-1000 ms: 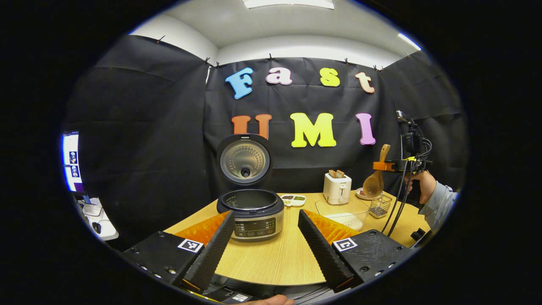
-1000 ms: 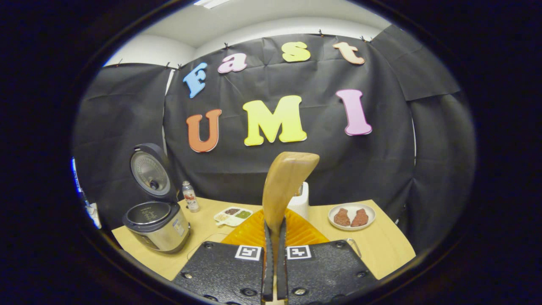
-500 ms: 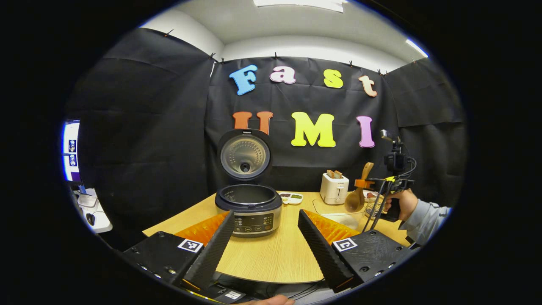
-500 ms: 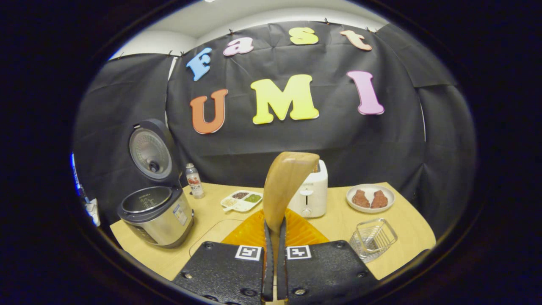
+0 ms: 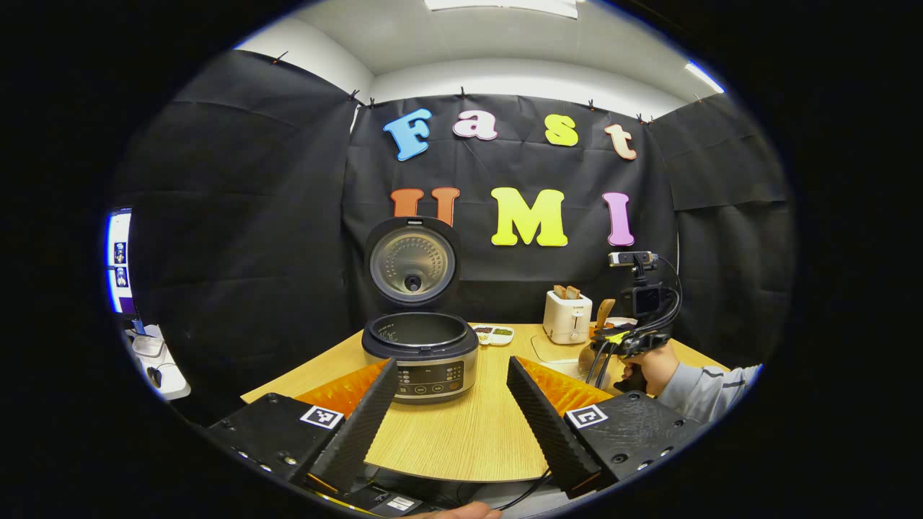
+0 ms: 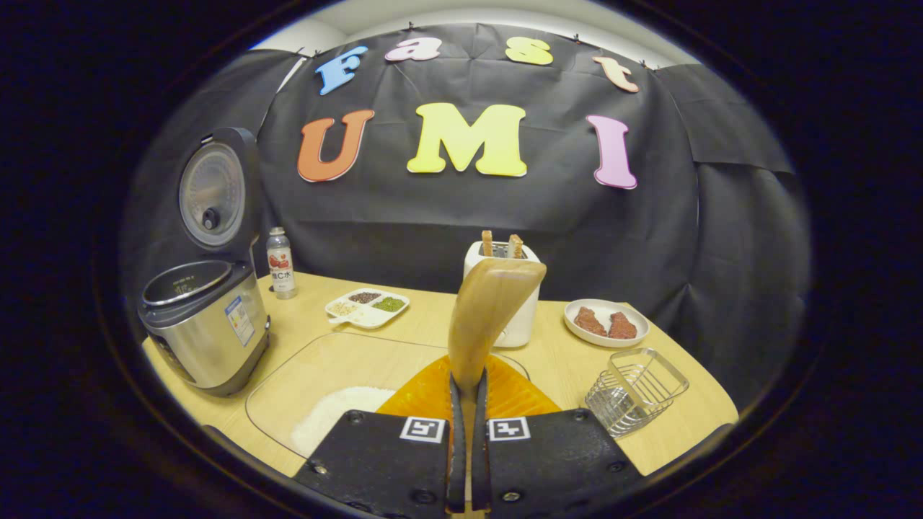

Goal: Close the left gripper, press the button to open the rice cooker; take a wooden spoon from the chopstick holder with the right hand, scoop a spoonful of rice and pour it into the rice cooker, then put the wooden spoon back into the chopstick holder.

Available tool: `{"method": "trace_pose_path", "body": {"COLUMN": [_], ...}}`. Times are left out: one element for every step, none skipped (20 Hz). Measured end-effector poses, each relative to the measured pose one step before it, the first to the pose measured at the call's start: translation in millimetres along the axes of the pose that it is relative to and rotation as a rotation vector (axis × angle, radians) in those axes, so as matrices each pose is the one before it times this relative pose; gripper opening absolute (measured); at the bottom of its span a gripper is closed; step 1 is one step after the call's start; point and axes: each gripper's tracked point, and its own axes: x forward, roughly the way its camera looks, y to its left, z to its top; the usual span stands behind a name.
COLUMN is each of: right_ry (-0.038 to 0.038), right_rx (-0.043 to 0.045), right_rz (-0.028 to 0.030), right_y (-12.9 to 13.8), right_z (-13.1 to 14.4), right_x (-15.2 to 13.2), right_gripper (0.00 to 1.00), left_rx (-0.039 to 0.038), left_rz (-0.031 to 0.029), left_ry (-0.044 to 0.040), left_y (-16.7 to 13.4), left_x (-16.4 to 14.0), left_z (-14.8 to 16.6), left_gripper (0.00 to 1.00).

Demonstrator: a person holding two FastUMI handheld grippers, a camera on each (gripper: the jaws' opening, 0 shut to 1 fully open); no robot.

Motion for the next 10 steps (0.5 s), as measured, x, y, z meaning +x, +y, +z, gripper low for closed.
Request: {"method": "trace_pose_path", "body": {"right_ry": [-0.00355, 0.00983, 0.01465, -0.00281, 0.01166, 0.00652, 0.00111, -0.00159, 0.0018, 0.00225], "right_rx": [0.01588, 0.0398, 0.05527, 0.04578, 0.02621, 0.00799, -0.0084, -0.0065, 0.00436, 0.01411], "right_rz": [0.00057, 0.01216, 0.03293, 0.04396, 0.03491, 0.01348, 0.0038, 0.00932, 0.0307, 0.02849], "right_y": [2.93, 5.44, 9.9, 14.47, 11.82, 8.45, 5.18, 4.18, 7.73, 6.29], "right_z": [-2.56, -4.49, -5.03, -0.95, -1.92, -2.02, 0.5, -0.27, -0.49, -1.63], "right_x": [-1.4, -0.43, -1.86, -1.31, -4.61, 0.13, 0.16, 1.2, 1.25, 0.5], "right_gripper": [0.09, 0.09, 0.09, 0.09, 0.09, 0.09, 0.09, 0.09, 0.09, 0.09], "left_rx": [-0.00302, 0.00013, 0.00223, 0.00298, 0.00318, 0.0037, 0.00101, -0.00463, -0.00538, -0.00297], "left_rz": [-0.00355, -0.00254, 0.00122, 0.00624, 0.0132, 0.00457, -0.00284, -0.0044, -0.01108, -0.0096], "left_ry": [0.00593, 0.00747, 0.00493, -0.00165, -0.01093, -0.00931, -0.00847, -0.01069, -0.00462, 0.00195], "left_y": [0.26, -0.35, 1.18, 1.75, 3.77, 1.0, -1.8, -1.54, -3.21, -3.42], "left_x": [0.97, 0.65, 0.37, 0.41, -1.69, -0.02, -0.61, -1.0, -0.75, -0.07], "left_z": [-1.68, -2.32, -0.53, 1.33, 3.06, 3.09, 3.32, 3.62, -0.56, -1.1], "left_gripper": [0.97, 0.97, 0.97, 0.97, 0.97, 0.97, 0.97, 0.97, 0.97, 0.96]}}
